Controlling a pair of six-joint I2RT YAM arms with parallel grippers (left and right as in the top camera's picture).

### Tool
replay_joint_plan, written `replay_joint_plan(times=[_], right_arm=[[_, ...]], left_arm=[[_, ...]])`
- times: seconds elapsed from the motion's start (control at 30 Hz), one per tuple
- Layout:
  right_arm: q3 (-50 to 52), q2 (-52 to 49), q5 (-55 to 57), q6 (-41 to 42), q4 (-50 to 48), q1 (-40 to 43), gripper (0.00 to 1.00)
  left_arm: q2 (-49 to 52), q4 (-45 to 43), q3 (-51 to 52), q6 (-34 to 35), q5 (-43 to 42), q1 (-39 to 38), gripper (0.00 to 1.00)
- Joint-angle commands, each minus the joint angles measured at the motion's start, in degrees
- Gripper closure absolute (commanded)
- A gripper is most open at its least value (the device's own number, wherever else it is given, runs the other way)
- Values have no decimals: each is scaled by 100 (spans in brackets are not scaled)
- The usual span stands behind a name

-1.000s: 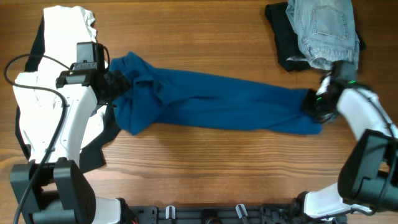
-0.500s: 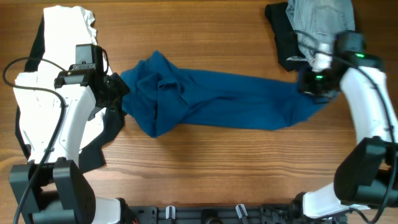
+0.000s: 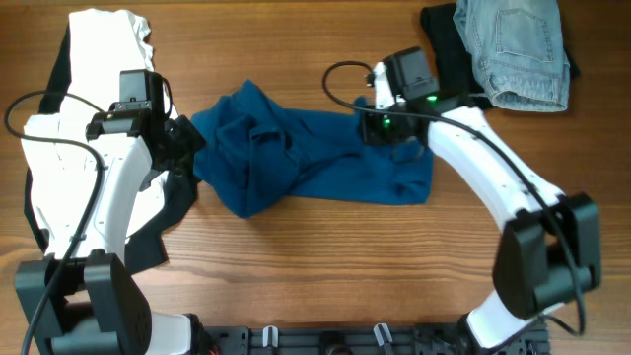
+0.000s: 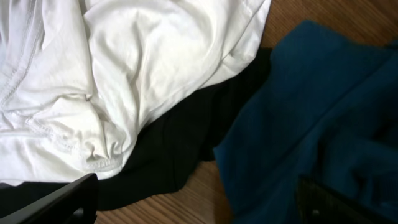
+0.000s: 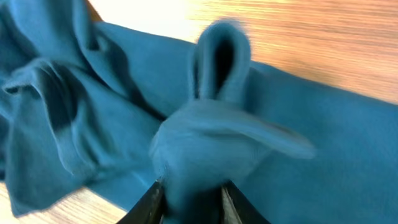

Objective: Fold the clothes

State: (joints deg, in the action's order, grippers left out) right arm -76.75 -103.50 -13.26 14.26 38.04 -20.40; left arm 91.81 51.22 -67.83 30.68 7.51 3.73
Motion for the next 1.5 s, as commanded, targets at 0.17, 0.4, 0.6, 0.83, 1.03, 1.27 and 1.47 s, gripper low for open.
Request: replay_joint_plan(times=[0.17,0.4,0.6,0.83,1.03,1.27,1.47], right_arm=[[-175,-7,-1056,109,-481,-297,22],[-216,927,-341,-221,442,361,11],[-210,922,-195,-378,752,586,10],[-210,922,-20,-376,750,586,9],[-199,922,-2,-369,726,586,9],[-199,922,-2,-374,673,586,9],[-199,922,-2,-365,675,586,9]], left_arm=[[-52,-55,-76,-68,48,31,0],[229,-907,-74,-1670,-1176,31,0],[973,-1416,-76,-2369,-1709,31,0],[1738,-1473,-76,-2771,-2107,28,0],[1746,-1753,-76,-2900,-2481,24,0],[1867,-2024,-74,-2900,-2487,24,0],[2168,-2212,-74,-2900,-2986,-28,8]])
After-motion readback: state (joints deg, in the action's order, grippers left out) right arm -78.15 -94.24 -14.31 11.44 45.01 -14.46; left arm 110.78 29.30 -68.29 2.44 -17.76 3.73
